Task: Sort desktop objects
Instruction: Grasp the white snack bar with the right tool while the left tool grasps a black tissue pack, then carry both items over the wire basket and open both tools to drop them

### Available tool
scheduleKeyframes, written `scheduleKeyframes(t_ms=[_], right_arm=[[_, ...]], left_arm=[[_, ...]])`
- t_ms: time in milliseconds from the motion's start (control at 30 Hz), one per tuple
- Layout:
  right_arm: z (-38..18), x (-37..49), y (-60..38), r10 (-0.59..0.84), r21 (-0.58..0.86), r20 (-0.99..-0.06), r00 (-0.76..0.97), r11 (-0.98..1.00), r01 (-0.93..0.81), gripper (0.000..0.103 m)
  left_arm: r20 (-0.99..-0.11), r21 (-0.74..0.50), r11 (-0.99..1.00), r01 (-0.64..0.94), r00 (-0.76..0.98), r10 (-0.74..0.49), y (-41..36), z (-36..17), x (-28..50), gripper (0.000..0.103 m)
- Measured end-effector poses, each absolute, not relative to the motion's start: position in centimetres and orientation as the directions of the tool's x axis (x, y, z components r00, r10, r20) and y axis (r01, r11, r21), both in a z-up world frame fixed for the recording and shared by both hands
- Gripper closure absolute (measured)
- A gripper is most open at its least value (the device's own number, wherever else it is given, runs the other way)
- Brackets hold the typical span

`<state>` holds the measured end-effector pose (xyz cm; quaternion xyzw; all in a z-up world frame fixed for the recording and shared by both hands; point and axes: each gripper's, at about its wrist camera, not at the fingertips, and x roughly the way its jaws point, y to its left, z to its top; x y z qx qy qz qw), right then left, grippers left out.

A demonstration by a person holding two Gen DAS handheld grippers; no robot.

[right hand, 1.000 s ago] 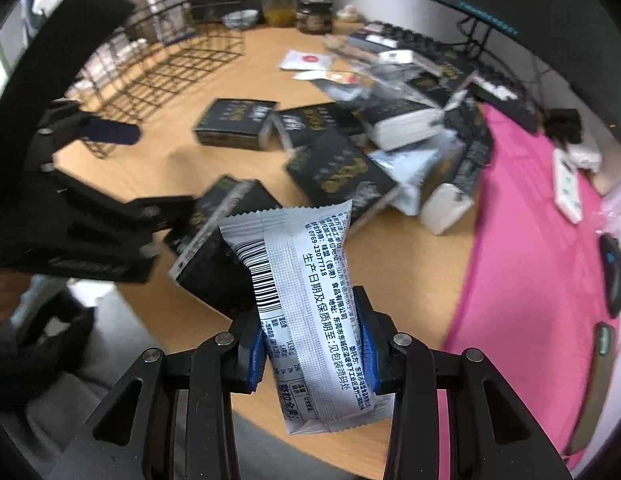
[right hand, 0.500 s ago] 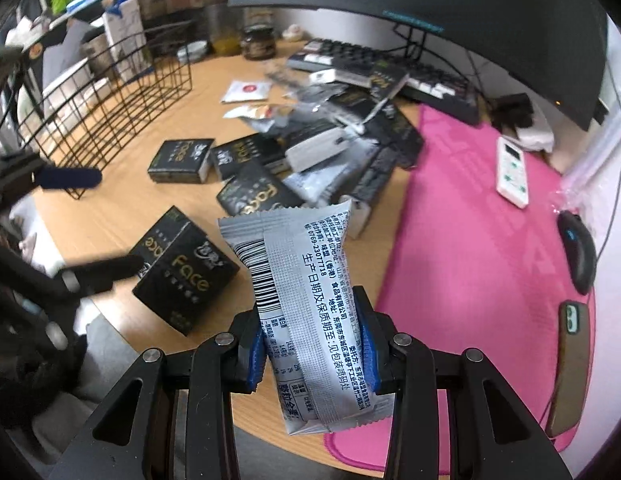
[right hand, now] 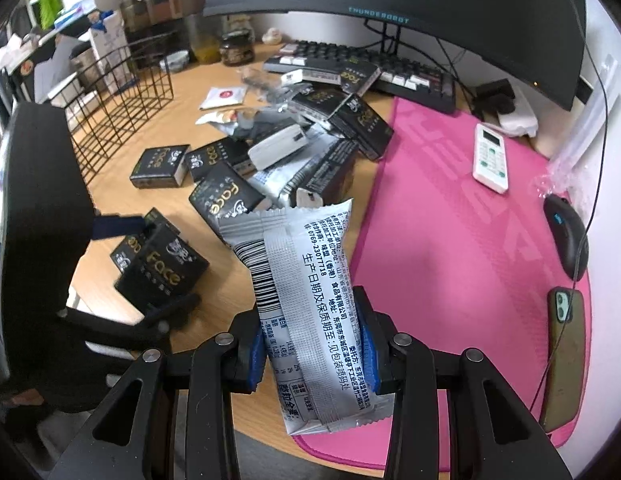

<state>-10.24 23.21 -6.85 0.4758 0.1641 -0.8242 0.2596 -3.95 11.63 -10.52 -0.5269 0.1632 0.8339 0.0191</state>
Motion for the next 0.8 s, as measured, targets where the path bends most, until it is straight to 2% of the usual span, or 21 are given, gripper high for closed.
scheduleKeyframes(t_ms=[133, 167, 200, 367, 567, 800], right_arm=[[-7.0, -10.3, 23.1, -0.271, -0.023, -0.871, -0.409, -0.811, 0.585, 0.065], [-7.0, -10.2, 23.0, -0.271, -0.024, -0.871, -0.409, -0.809, 0.587, 0.065], [-7.0, -10.2, 22.9, -0.271, -0.025, -0.871, -0.410, -0.809, 0.588, 0.065], [-6.9, -9.9, 22.4, -0.271, -0.029, -0.869, -0.414, -0.808, 0.589, 0.065], [-6.7, -9.5, 22.0, -0.274, -0.033, -0.867, -0.417, -0.802, 0.597, 0.065], [-4.1, -8.5, 21.2, -0.325, -0.020, -0.828, -0.458, -0.798, 0.602, 0.065]], left_arm=[[-0.903, 0.150, -0.968, -0.203, -0.427, -0.051, 10.2, -9.5, -4.4, 0.064], [-0.905, 0.121, -0.971, -0.205, -0.425, -0.023, 9.8, -9.2, -4.5, 0.079], [-0.905, 0.114, -0.972, -0.206, -0.426, -0.016, 9.7, -9.1, -4.5, 0.081], [-0.893, 0.116, -0.974, -0.195, -0.449, -0.017, 8.7, -8.3, -4.2, 0.082], [-0.893, 0.058, -0.979, -0.194, -0.448, 0.036, 7.4, -7.4, -4.1, 0.083], [-0.847, 0.064, -0.983, -0.172, -0.531, 0.038, 6.0, -3.1, -3.1, 0.083]])
